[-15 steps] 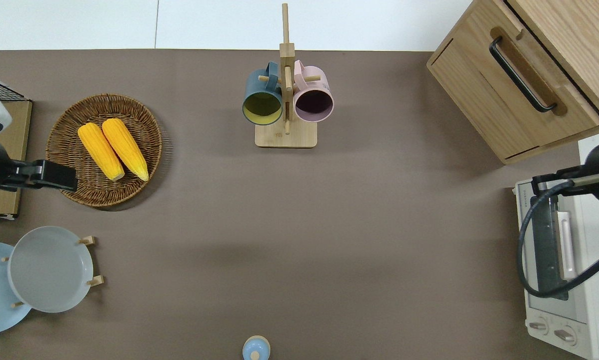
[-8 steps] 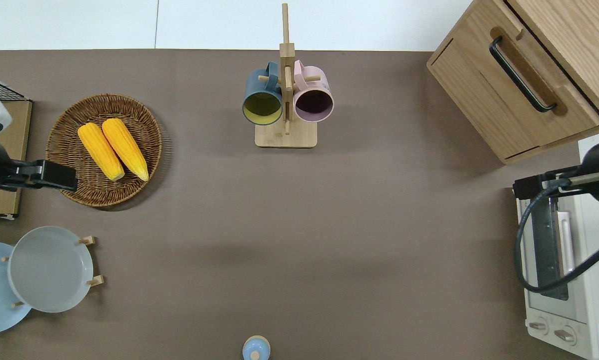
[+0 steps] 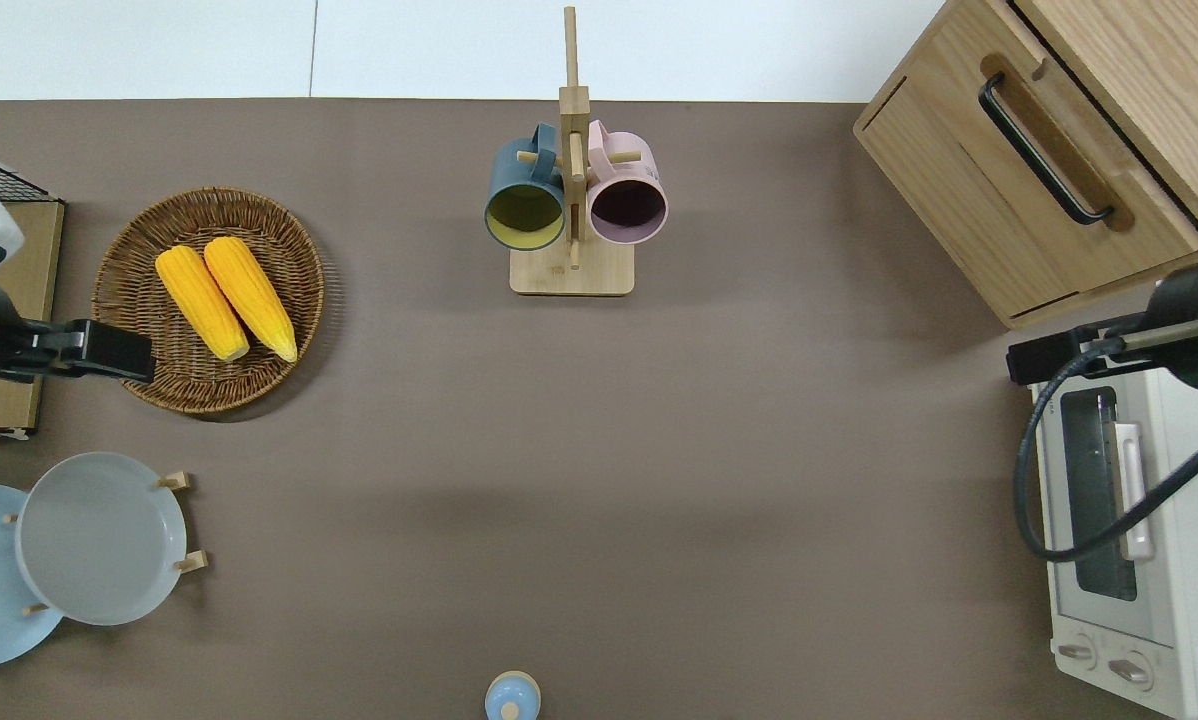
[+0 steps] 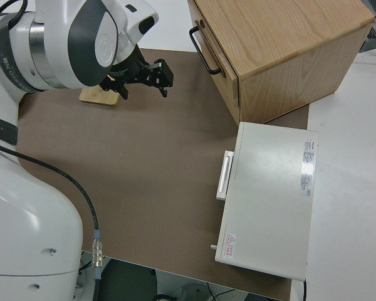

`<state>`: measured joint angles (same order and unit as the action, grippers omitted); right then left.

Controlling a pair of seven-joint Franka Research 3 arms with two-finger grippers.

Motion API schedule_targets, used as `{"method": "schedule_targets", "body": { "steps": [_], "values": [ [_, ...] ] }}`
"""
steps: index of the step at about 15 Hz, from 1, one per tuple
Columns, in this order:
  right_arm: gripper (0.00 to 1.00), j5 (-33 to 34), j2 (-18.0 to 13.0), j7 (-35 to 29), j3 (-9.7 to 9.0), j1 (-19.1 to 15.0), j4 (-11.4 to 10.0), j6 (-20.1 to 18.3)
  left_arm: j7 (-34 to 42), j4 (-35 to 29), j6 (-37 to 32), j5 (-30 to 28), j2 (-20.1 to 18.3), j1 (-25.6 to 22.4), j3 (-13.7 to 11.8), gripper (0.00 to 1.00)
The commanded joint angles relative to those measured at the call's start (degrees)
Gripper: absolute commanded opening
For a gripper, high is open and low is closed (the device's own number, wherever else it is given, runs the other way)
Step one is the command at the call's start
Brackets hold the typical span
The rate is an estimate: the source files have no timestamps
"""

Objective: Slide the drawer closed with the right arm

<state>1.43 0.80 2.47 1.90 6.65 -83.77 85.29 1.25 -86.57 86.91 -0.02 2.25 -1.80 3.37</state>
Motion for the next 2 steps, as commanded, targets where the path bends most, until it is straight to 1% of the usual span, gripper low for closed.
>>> {"method": "schedule_targets", "body": {
  "steps": [1, 2],
  "values": [
    [0.987, 0.41, 0.96, 1.66, -0.23, -0.76, 1.77, -2.49, 0.51, 1.4, -1.13, 0.98, 0.65, -0.31, 0.41, 0.99],
    [0.987, 0.41, 0.96, 1.74, -0.23, -0.76, 1.77, -2.58, 0.51, 1.4, -1.13, 0.98, 0.65, -0.31, 0.41, 0.99]
  ]
}}
